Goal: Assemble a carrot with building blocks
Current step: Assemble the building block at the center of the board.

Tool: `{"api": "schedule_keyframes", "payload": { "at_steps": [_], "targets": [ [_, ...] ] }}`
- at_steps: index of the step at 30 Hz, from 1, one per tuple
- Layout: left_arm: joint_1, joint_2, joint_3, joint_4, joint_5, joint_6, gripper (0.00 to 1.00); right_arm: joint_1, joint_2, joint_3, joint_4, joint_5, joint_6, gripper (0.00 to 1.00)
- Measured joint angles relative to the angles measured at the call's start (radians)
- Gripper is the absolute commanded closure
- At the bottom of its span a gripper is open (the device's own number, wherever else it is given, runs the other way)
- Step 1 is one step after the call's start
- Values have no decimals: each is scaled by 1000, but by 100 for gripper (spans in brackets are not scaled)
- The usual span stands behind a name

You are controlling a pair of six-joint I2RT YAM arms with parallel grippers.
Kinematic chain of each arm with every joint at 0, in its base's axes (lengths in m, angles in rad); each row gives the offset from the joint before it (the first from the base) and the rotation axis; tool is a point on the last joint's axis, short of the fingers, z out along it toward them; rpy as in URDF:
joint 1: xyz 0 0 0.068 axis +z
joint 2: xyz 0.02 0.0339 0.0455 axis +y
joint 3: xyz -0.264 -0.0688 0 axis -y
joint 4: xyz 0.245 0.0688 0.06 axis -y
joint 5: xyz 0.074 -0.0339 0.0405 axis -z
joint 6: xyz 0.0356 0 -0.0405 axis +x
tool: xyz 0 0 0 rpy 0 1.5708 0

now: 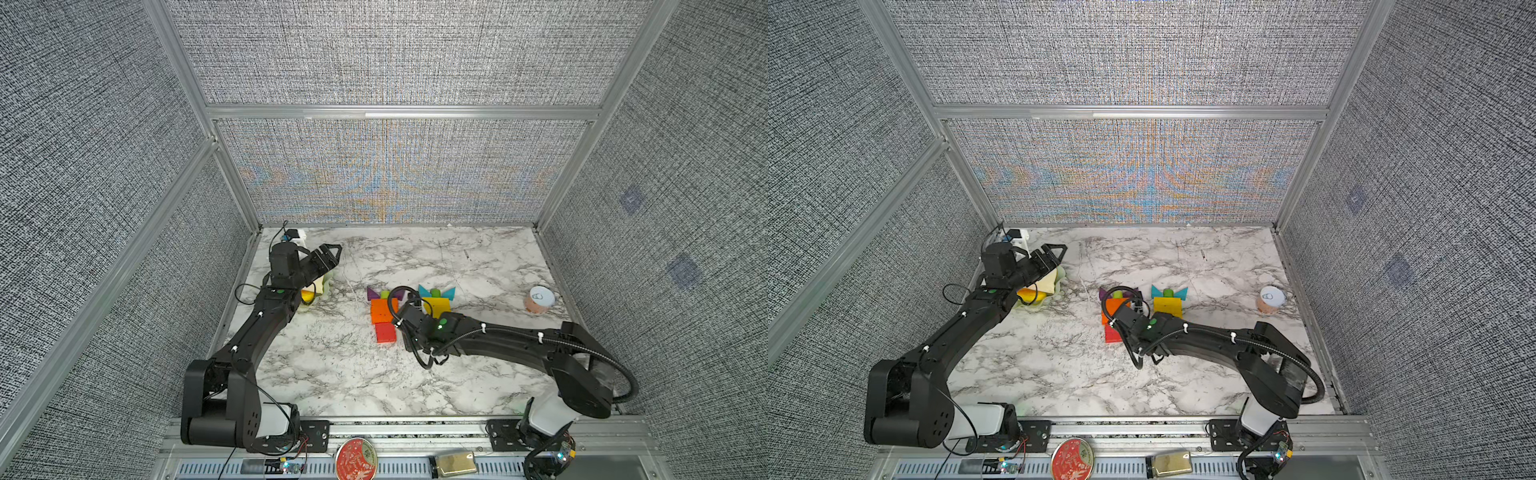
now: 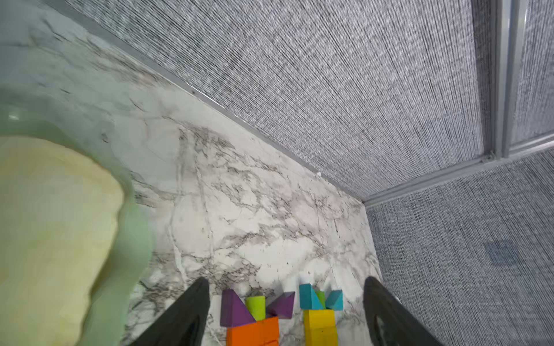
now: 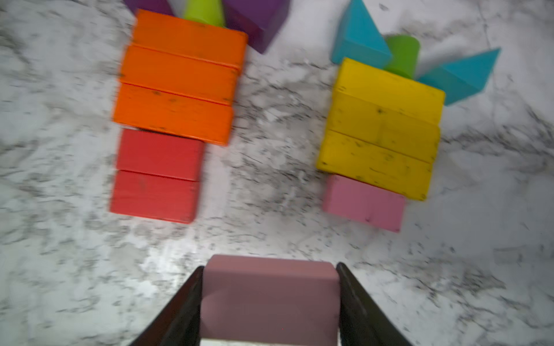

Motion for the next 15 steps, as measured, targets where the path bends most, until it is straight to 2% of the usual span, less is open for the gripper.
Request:
{"api": "schedule_keyframes", "payload": {
  "at_steps": [7, 15],
  "targets": [
    [-68, 19, 8, 6, 46, -10, 18, -75, -62, -172, 19, -31, 27, 40],
    [-80, 29, 8, 8, 64, -22, 18, -143, -5, -192, 91, -85, 18, 39]
  ]
}}
